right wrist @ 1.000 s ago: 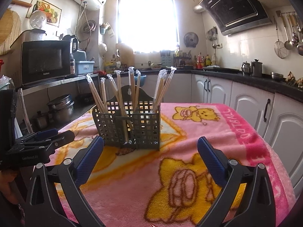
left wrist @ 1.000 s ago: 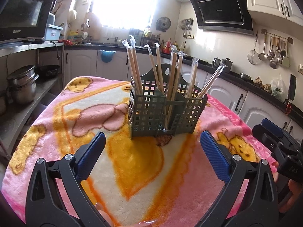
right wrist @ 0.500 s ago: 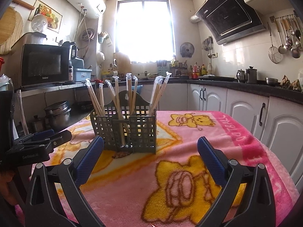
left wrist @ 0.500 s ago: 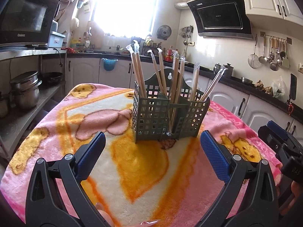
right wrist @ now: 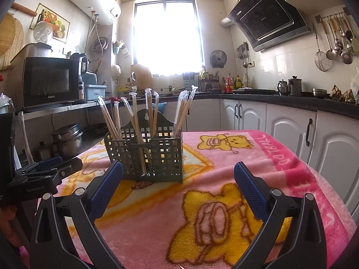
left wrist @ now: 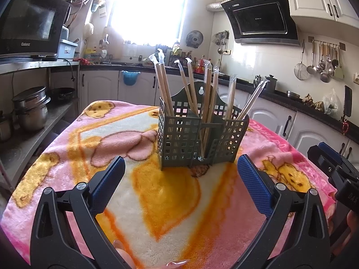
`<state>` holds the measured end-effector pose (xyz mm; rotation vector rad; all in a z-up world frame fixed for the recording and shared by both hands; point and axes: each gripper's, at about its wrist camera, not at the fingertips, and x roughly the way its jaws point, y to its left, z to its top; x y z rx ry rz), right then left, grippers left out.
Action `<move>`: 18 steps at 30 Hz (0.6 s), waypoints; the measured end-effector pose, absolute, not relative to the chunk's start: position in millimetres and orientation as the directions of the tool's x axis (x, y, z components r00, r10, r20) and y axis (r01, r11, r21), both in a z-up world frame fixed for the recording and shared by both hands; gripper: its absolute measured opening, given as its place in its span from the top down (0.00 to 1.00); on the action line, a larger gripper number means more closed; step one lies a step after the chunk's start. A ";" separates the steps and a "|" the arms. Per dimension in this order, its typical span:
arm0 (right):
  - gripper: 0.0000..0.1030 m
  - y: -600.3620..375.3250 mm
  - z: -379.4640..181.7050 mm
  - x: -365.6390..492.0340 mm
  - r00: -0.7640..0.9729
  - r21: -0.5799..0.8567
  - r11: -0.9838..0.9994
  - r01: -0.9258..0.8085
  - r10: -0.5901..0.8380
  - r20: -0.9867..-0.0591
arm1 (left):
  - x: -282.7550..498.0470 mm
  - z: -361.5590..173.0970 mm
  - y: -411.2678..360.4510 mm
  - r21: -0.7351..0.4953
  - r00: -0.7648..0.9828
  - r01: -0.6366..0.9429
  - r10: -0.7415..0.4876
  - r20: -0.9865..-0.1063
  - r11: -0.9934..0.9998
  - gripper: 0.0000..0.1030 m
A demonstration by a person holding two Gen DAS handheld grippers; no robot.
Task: Organize utensils
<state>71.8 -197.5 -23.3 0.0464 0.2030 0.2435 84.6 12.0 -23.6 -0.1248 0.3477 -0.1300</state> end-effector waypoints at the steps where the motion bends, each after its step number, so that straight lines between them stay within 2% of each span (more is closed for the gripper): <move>1: 0.06 -197.8 -23.3 72.0 0.950 0.071 0.970 -0.234 0.243 -0.194 | 84.6 -23.7 12.2 -0.144 0.932 0.105 -0.148 -0.331 0.984 0.10; 18: 0.06 -197.9 -23.7 72.0 0.950 0.071 0.970 -0.234 0.243 -0.194 | 85.0 -24.0 12.7 -0.142 0.932 0.104 -0.147 -0.331 0.984 0.10</move>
